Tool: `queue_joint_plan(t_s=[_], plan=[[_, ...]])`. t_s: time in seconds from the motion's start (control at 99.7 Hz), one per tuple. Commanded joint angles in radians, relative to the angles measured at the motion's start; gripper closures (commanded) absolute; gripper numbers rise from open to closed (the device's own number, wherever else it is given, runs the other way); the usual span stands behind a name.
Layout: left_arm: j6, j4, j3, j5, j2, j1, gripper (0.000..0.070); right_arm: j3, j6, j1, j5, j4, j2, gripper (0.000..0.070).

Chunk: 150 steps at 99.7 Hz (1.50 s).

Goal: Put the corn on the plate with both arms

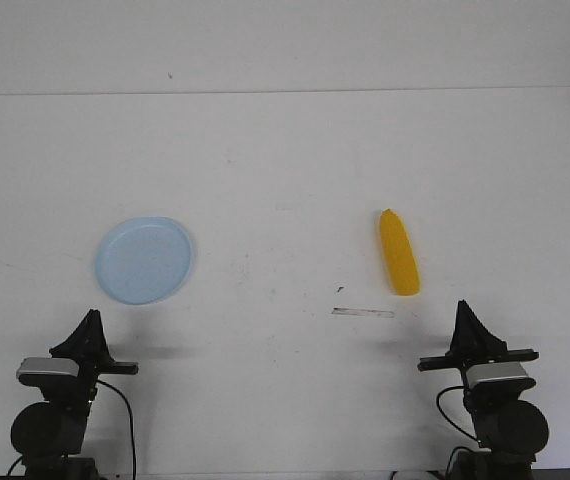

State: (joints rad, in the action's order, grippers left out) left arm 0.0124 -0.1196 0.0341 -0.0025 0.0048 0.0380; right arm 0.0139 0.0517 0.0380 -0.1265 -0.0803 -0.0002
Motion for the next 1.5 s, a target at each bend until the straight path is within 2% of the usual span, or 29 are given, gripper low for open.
queue_joint_plan(t_s=[0.0,0.261,0.431,0.501,0.652,0.963,1.073,1.223,1.494], plan=[[0.009,-0.014,-0.021,-0.001,-0.002,0.002,0.0699,-0.001,-0.004,-0.001,0.003,-0.010,0.002,0.0693],[-0.012,-0.015,-0.021,-0.001,-0.002,0.002,0.0699,-0.001,-0.004,-0.001,0.003,-0.010,0.002,0.0693],[-0.158,-0.065,-0.018,-0.002,-0.002,0.002,0.0699,-0.001,-0.004,-0.001,0.003,-0.010,0.002,0.0693],[-0.189,-0.095,-0.006,-0.002,-0.002,0.002,0.0699,-0.001,-0.004,-0.001,0.003,-0.010,0.002,0.0693],[-0.188,-0.111,0.068,-0.033,0.003,0.002,0.0699,-0.001,-0.004,-0.001,0.003,-0.010,0.002,0.0693],[-0.186,-0.110,0.263,-0.033,0.143,0.002,0.0699,-0.001,-0.004,-0.001,0.003,-0.010,0.002,0.0693],[-0.169,-0.111,0.316,-0.033,0.243,0.002,0.0699,-0.001,-0.004,-0.001,0.003,-0.010,0.002,0.0693],[-0.066,-0.086,0.395,-0.033,0.417,0.001,0.0699,-0.001,-0.004,-0.001,0.003,-0.010,0.002,0.0693],[-0.062,-0.015,0.558,-0.019,0.776,0.001,0.0699,-0.001,-0.004,-0.001,0.003,-0.010,0.002,0.0693]])
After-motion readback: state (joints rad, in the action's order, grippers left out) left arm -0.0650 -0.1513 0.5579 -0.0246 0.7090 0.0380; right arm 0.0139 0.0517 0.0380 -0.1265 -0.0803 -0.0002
